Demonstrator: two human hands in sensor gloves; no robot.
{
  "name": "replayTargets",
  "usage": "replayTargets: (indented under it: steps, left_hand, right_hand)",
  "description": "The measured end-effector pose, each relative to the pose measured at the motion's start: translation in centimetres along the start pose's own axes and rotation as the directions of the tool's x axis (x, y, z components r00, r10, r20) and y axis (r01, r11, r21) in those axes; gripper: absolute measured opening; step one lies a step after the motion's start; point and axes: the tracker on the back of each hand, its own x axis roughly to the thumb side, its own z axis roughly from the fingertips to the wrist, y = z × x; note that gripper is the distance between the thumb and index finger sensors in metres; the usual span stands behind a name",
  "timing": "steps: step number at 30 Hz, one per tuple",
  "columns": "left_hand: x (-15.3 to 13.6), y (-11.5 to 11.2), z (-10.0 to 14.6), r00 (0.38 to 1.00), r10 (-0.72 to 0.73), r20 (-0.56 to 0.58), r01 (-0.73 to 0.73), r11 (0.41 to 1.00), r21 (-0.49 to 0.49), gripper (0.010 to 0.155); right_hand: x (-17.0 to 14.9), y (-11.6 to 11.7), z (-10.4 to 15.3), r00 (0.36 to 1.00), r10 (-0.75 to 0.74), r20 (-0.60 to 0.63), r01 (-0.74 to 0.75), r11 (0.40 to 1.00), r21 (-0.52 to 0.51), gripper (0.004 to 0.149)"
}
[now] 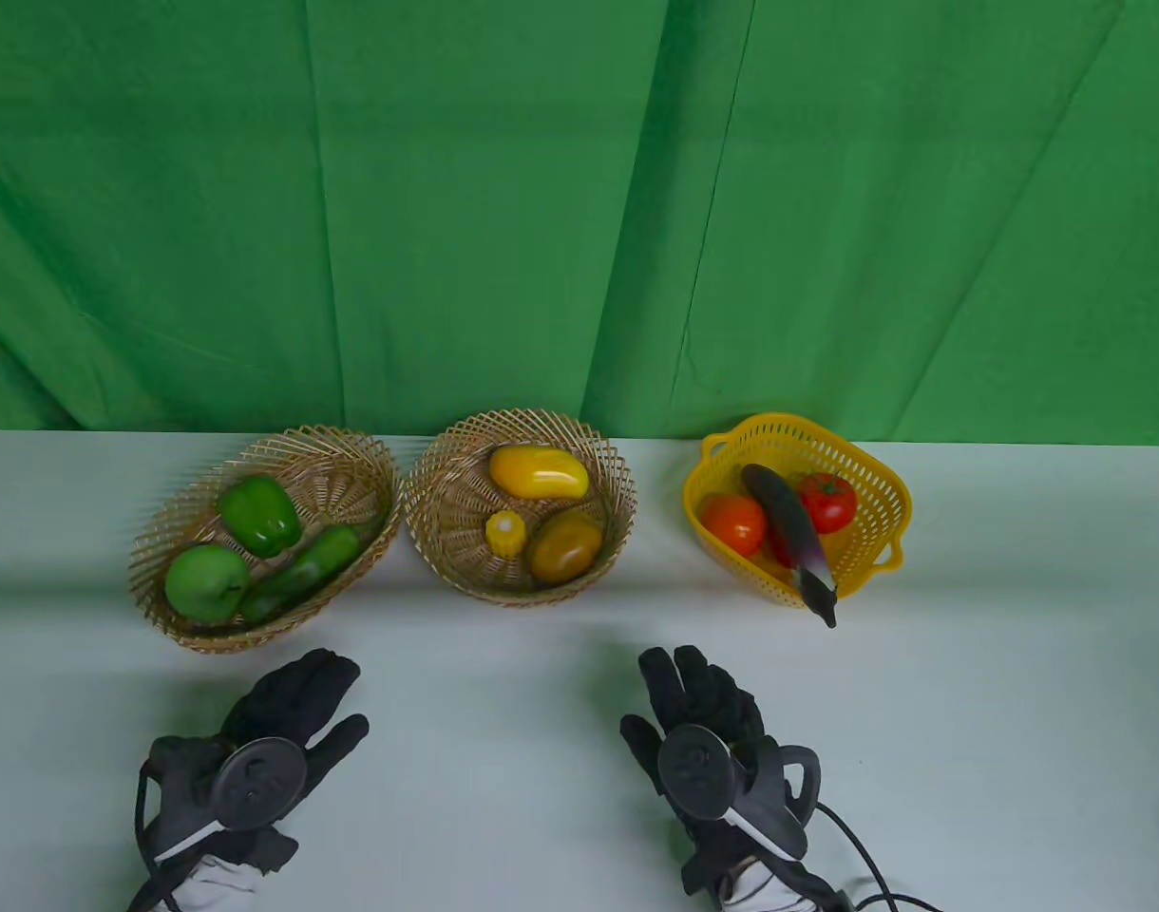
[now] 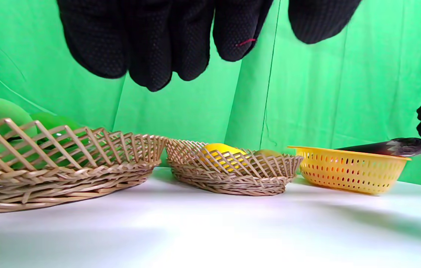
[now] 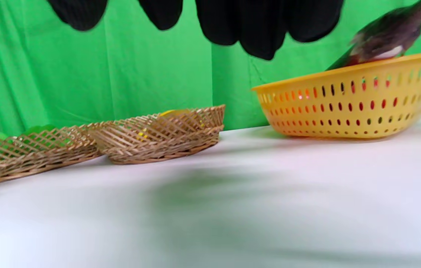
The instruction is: Place 10 objects into 3 containers, with green background
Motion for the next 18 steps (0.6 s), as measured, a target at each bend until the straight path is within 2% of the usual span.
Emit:
replayTargets:
  steps: [7,18]
  left_hand:
    - [0.12,-0.11,-0.04,1.0,0.005,0.003,-0.005,1.0,-0.006,0.064]
    - [0.13,0.1,0.05,1.0,0.006,0.005,-0.006,1.0,0.008,0.064]
  right_hand:
    - [0.36,0.93,-0.07,1.0,0.019,0.024,-0.019,0.999,0.034,0.068]
    - [0.59,1.03,0.02,0.999,0.011,0.034,-0.012,0.999,0.05,0.068]
